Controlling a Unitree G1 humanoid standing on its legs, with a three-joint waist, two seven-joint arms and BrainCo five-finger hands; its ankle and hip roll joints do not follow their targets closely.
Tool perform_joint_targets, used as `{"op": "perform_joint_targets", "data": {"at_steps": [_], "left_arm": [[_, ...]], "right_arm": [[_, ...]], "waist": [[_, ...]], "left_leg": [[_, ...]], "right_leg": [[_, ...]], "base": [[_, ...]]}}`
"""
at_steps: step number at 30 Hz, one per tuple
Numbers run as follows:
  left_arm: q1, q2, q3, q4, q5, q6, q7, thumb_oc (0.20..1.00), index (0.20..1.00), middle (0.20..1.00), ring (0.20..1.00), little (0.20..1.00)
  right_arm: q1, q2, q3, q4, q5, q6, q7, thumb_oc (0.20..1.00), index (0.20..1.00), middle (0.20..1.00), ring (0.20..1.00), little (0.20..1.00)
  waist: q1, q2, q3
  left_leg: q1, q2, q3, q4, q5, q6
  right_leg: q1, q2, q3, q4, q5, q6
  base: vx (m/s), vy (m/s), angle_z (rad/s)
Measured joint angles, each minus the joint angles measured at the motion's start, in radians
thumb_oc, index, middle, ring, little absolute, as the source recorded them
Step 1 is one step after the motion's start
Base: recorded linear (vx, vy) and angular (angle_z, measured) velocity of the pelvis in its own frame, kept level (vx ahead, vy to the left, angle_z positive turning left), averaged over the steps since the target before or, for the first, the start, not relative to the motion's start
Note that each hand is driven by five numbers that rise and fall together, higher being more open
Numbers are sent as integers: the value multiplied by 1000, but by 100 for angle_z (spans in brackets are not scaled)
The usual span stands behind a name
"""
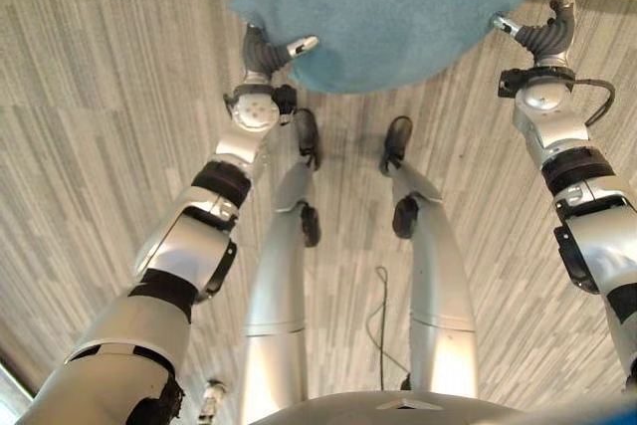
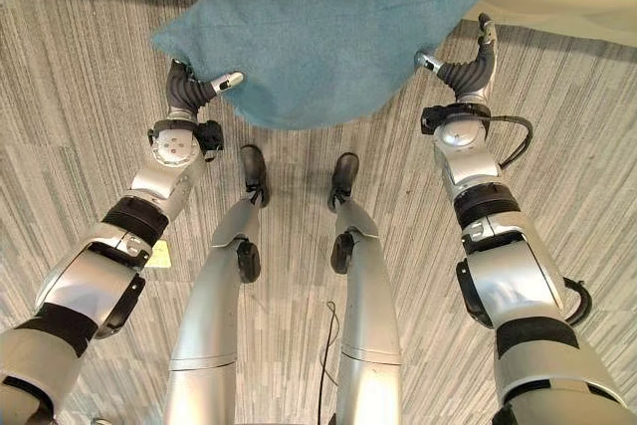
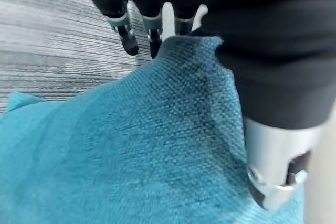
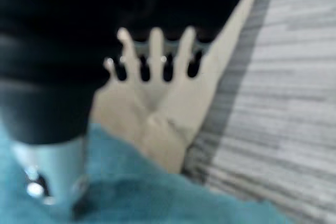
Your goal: Pick up all the scattered cushions and arrange them neatly on the sofa.
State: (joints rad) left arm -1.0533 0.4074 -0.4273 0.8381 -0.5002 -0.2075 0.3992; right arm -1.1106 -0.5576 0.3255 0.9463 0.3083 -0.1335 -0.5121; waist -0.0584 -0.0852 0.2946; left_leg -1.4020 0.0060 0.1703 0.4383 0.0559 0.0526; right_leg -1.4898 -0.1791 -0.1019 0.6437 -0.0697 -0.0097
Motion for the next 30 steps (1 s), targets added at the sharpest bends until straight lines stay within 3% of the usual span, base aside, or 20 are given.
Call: {"op": "perform_joint_targets", "data": {"at_steps": [11,17,22,27,28,29,30], "left_arm": [[6,2,-2,-75,-3,-11,27,1000,1000,1000,1000,1000],[7,-52,6,-112,-46,-31,48,1000,1000,1000,1000,1000],[1,-65,19,-121,-112,-49,35,1000,1000,1000,1000,1000],[-3,-42,37,-122,-158,-50,-4,1000,1000,1000,1000,1000],[-7,-35,37,-122,-159,-50,-4,1000,1000,1000,1000,1000],[-7,-30,39,-127,-165,-50,-5,589,589,589,589,589],[-8,-28,40,-128,-181,-51,-6,200,200,200,200,200]], "right_arm": [[-32,34,1,-5,-3,9,-20,1000,1000,1000,1000,1000],[-31,76,-3,-49,-2,9,-39,1000,1000,1000,1000,1000],[-25,116,-13,-60,235,-39,103,1000,1000,1000,1000,1000],[-27,122,-4,-88,315,-72,155,1000,1000,1000,1000,1000],[-27,119,-2,-97,316,-72,155,805,805,805,805,805],[-24,116,-2,-130,316,-72,156,256,256,256,256,256],[-22,111,-4,-148,316,-72,156,200,200,200,200,200]], "waist": [[11,3,2],[13,7,1],[13,15,-4],[16,26,-8],[16,26,-8],[15,26,-8],[15,26,-8]], "left_leg": [[18,-23,-38,-93,59,-22],[8,-30,-37,-104,69,-26],[-36,-24,-42,-66,63,-33],[-48,-15,-34,-57,62,-34],[-48,-15,-31,-57,62,-33],[-49,-15,-27,-57,61,-33],[-49,-14,-24,-57,61,-32]], "right_leg": [[-5,-13,-30,-3,-9,-9],[-31,-14,-25,20,-21,-11],[-73,-15,-28,50,-29,-22],[-82,-5,-20,36,-21,-18],[-84,-5,-18,36,-18,-19],[-87,-4,-15,37,-13,-24],[-90,-3,-11,39,-12,-25]], "base": [[6,-23,8],[-3,-11,4],[-8,21,2],[-3,37,-6],[8,35,-6],[0,0,0],[0,0,0]]}}
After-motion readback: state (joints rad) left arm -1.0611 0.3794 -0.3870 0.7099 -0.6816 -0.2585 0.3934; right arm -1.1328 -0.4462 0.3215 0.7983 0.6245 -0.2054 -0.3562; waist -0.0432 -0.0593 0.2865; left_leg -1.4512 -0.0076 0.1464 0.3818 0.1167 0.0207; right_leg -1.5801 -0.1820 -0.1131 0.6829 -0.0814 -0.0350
